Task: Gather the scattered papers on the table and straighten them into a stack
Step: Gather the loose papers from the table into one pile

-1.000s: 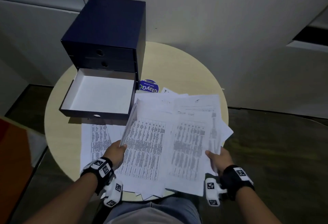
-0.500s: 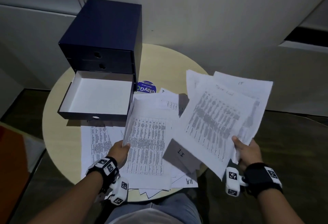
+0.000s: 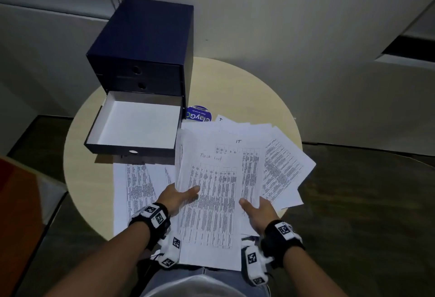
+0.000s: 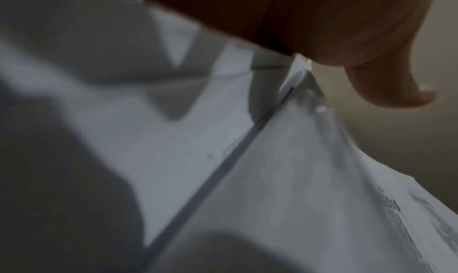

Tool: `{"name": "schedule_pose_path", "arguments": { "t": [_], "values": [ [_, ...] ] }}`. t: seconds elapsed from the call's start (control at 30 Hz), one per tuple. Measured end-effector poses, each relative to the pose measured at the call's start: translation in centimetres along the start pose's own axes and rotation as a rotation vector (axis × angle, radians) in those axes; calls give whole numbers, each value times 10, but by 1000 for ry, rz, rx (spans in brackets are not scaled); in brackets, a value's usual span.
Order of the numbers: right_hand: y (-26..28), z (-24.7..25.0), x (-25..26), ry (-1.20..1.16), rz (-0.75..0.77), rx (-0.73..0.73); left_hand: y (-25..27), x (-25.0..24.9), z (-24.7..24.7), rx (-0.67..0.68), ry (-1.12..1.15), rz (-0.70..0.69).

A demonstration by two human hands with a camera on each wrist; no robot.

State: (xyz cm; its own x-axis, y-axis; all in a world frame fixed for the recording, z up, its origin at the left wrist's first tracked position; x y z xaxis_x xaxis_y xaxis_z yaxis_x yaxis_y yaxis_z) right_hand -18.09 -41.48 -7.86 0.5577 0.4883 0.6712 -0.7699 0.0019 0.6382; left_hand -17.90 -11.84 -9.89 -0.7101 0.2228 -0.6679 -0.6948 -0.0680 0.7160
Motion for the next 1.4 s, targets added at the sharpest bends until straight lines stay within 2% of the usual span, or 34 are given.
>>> {"name": "schedule_pose_path", "arguments": {
  "t": [0.13,0.27,0.3,0.43,0.57,0.63,0.7,0.77,0.83,0.9,1.03,1.2,1.27,1.4],
  "values": [
    [2,6,-1,-107,-13,0,-4,-1,1,-21,-34,-70],
    [-21,21,-25,-12,-19,-56,-12,9,4,-75,-7,-75],
    [-35,18,-36,43,-7,-25,-13,9,3,-62,27,-80],
    [-19,-15,-9,259,-5,124,-14,7,0,-29,86,-90],
    [-10,-28,2,261,-15,170,-14,10,6,-132,47,-92],
    [-7,-12,7,165,-12,82,-15,12,7,-136,21,-82],
    [-3,25,4,81,-38,-124,-17,15,8,-133,5,-66],
    [1,65,-1,96,-64,-331,-19,19,9,-132,5,-50],
    [-3,99,-13,156,-113,-453,-19,19,9,-133,-1,-48],
    [-12,119,-24,172,-170,-457,-18,17,9,-146,-17,-45],
    [-23,122,-38,-40,-255,-368,-17,17,9,-164,-15,-40],
    [-22,123,-57,-71,-435,-399,-18,19,10,-163,-18,-35],
    [-23,121,-61,-110,-427,-370,-18,19,10,-163,-23,-37],
    [-20,134,-62,-128,-354,-472,-20,20,10,-155,-24,-44]
  ]
}}
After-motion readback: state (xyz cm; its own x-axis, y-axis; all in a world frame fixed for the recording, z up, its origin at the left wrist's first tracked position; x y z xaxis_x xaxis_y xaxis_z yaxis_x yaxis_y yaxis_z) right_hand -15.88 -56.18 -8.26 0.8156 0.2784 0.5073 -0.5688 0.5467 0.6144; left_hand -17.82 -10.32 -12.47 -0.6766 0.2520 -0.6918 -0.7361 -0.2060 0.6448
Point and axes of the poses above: each hand's wrist, its own y-axis away from the middle knuckle, its own z-axis out of the back of the hand, x = y × z, the point moved 9 cm from there along -y, towards the middle knuckle, and after that the axes turned 5 degrees about x, right-handed, at the moved point
